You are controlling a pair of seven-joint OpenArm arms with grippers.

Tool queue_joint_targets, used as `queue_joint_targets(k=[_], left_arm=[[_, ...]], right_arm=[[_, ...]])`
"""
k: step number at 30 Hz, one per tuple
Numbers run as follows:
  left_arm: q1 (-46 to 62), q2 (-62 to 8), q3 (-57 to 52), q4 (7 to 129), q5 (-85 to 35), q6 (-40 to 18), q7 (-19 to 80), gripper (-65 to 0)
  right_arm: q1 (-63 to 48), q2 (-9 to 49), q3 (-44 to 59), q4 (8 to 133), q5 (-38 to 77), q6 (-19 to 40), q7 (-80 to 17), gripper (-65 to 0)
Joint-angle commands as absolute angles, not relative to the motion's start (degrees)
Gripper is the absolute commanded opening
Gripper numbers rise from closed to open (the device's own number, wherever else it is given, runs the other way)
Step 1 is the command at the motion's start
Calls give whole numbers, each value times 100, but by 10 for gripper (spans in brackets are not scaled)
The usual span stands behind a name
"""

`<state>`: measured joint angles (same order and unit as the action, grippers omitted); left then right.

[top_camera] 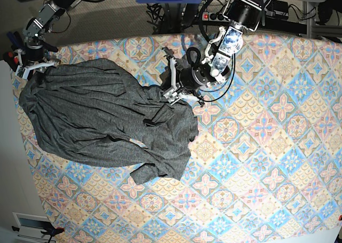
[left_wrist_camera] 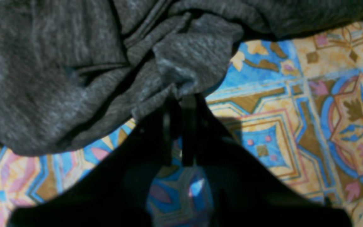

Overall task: Layout the t-shirt on the table in an organized manner, then fold the t-shirt properly
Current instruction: 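Grasp the shirt fabric with the left gripper and drag it toward the robot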

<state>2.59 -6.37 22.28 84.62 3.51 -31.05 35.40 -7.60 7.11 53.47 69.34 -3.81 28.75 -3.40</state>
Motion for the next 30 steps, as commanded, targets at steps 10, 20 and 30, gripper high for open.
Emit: queue_joint_targets(k=[10,20,30], left_arm=[[1112,-1182,2246,9385,514,-3266,4189,-626],[1552,-1587,2237,9789,514,-3266,4189,-626],[1886,-1745,1604,9974,514,-3266,4163,-626]], right_arm=[[-734,804,5385,7037,-321,2888,-251,-413],[-743,796,5385,7037,-321,2888,-251,-413],[-813,796,5947,8048,-321,2888,-251,-414]])
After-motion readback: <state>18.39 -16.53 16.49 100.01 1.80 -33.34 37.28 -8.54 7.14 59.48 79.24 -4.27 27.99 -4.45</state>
